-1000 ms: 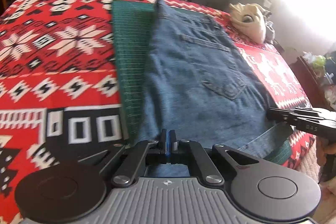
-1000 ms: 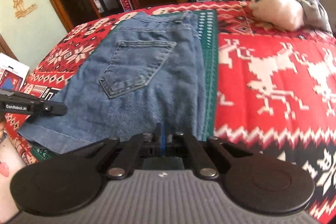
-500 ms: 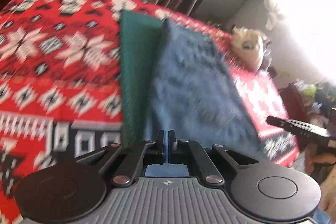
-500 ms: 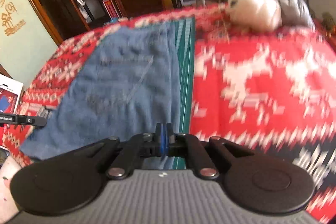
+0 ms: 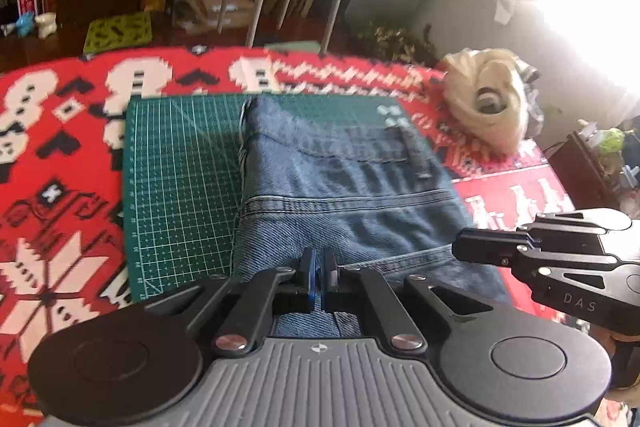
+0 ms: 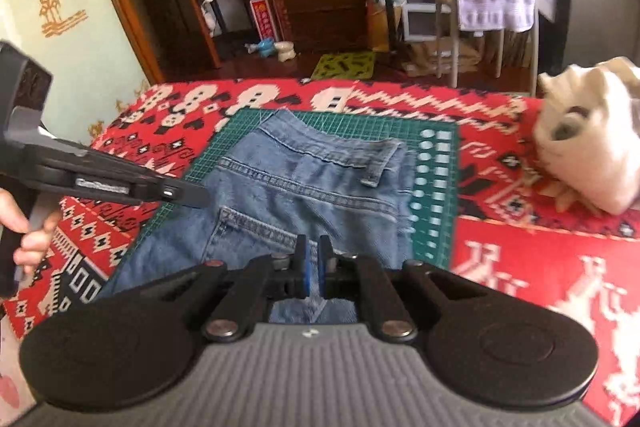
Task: Fold clothes
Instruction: 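Grasp the waistband edge of the shorts again with both tools, then lift the waistband with both tools and fold the shorts over again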
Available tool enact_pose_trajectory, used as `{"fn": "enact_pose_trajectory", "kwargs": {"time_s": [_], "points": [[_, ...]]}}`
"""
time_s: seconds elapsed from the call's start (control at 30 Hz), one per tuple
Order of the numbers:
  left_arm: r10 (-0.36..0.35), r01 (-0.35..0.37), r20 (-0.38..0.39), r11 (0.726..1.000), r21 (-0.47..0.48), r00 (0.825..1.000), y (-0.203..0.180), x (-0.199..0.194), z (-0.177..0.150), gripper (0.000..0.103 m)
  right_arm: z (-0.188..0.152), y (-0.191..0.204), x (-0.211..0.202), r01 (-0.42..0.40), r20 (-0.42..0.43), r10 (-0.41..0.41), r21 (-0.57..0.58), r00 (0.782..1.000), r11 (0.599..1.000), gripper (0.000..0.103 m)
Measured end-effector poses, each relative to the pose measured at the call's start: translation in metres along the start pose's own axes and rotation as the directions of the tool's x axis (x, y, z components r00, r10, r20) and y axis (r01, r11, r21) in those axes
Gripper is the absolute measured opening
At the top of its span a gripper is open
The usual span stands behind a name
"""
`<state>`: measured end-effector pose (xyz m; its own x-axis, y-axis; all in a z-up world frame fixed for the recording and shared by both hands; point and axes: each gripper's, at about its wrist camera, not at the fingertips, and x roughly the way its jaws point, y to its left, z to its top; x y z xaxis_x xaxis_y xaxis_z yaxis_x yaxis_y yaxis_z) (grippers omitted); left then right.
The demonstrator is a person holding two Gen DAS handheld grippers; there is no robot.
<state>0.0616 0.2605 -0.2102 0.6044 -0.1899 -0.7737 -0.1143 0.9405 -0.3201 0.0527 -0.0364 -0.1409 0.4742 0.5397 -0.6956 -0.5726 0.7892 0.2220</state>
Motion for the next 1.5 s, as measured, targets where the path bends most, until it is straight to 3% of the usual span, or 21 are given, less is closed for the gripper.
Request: {"fn": "enact_pose_trajectory", "kwargs": {"time_s": [0.2, 0.23, 0.33, 0.47, 0.5, 0.57, 0.63, 0.93, 1.07, 1.13, 1.23, 1.4, 1.5], "points": [[-0.031, 0.030, -0.021, 0.999, -0.041, 0.999, 0.009, 0.004, 0.005, 0.004, 0.010, -0.015, 0.027, -0.017, -0.027, 0.017, 0.030, 0.999, 0.999, 0.005], [-0.042, 0.041, -0.025, 0.998, -0.051, 0.999, 0.010, 0.000, 0.007, 0.003, 0.011, -0.018, 0.032, -0.019, -0.031, 0.020, 0.035, 0.999, 0.999, 0.001], [-0.102, 0.101, -0.016, 0.992, -0.070, 0.995, 0.013, -0.012, 0.016, 0.008, 0.016, -0.025, 0.045, -0.027, -0.044, 0.029, 0.050, 0.999, 0.998, 0.002], [-0.098, 0.097, -0.004, 0.994, -0.053, 0.995, 0.015, -0.020, 0.038, 0.008, 0.028, -0.041, 0.059, -0.037, -0.056, 0.042, 0.083, 0.998, 0.996, 0.013], [-0.080, 0.080, 0.000, 0.996, -0.041, 0.997, 0.016, -0.019, 0.045, 0.011, 0.032, -0.046, 0.061, -0.039, -0.057, 0.045, 0.095, 0.997, 0.995, 0.014], [-0.043, 0.043, -0.001, 0.999, -0.031, 0.999, 0.020, -0.014, 0.058, 0.028, 0.041, -0.056, 0.065, -0.044, -0.058, 0.051, 0.119, 0.997, 0.992, 0.020], [-0.015, 0.015, -0.003, 0.999, -0.049, 1.000, 0.028, -0.005, 0.068, 0.031, 0.049, -0.067, 0.069, -0.048, -0.060, 0.057, 0.144, 0.997, 0.988, 0.032], [-0.032, 0.018, -0.103, 0.990, -0.138, 0.994, 0.053, 0.035, 0.088, 0.032, 0.068, -0.104, 0.104, -0.108, -0.078, 0.135, 0.279, 0.988, 0.954, 0.034], [-0.048, 0.032, -0.093, 0.986, -0.166, 0.995, 0.058, 0.043, 0.091, 0.034, 0.067, -0.112, 0.121, -0.135, -0.087, 0.172, 0.329, 0.981, 0.935, 0.039], [-0.063, 0.046, -0.089, 0.982, -0.186, 0.994, 0.061, 0.046, 0.093, 0.030, 0.068, -0.111, 0.124, -0.142, -0.083, 0.177, 0.322, 0.981, 0.936, 0.039], [-0.098, 0.075, -0.097, 0.973, -0.219, 0.990, 0.065, 0.052, 0.095, 0.015, 0.069, -0.108, 0.128, -0.144, -0.079, 0.175, 0.298, 0.981, 0.944, 0.035], [-0.071, 0.060, -0.065, 0.984, -0.166, 0.995, 0.055, 0.046, 0.098, 0.011, 0.072, -0.098, 0.129, -0.118, -0.073, 0.141, 0.257, 0.987, 0.959, 0.019], [-0.050, 0.046, -0.024, 0.987, -0.156, 0.998, 0.050, 0.034, 0.106, 0.011, 0.076, -0.093, 0.123, -0.120, -0.052, 0.137, 0.252, 0.989, 0.960, 0.016]]}}
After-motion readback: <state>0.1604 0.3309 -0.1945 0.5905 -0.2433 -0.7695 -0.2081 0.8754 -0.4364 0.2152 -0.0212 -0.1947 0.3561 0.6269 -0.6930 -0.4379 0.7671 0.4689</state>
